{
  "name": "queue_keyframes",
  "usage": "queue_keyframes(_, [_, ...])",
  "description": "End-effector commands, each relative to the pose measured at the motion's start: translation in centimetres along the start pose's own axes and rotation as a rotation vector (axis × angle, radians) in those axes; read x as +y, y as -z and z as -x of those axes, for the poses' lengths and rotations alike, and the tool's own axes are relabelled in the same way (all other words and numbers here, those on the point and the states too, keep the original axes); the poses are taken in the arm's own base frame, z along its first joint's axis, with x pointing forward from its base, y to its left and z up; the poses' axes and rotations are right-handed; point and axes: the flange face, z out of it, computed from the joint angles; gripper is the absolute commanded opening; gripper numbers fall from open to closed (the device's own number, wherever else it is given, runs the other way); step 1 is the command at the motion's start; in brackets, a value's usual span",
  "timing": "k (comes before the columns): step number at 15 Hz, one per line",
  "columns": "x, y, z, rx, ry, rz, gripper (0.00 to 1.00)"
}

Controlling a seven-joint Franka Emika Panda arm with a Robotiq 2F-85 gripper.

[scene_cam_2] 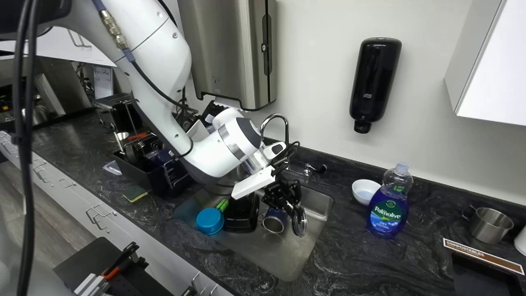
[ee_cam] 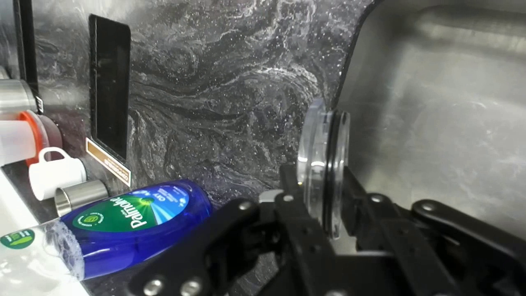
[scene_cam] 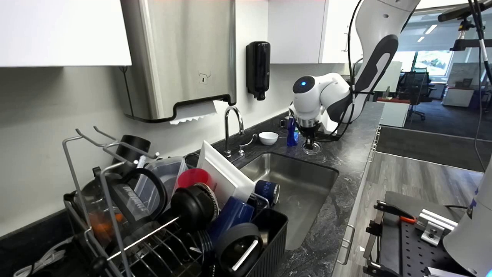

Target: Move the lid away from the edge of the counter

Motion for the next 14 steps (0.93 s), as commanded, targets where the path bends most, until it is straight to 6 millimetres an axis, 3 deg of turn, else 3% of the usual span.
queue_keyframes(1, [-0.5, -0.8, -0.6, -0.020, -0.034, 0.076, 0.07])
queue_keyframes(8, [-0.2, -1.9, -1.2, -0.043, -0.114, 0.234, 0.07])
queue_keyframes(14, [0.3, -4.2, -1.2, -0.108, -0.169, 0.310, 0.07])
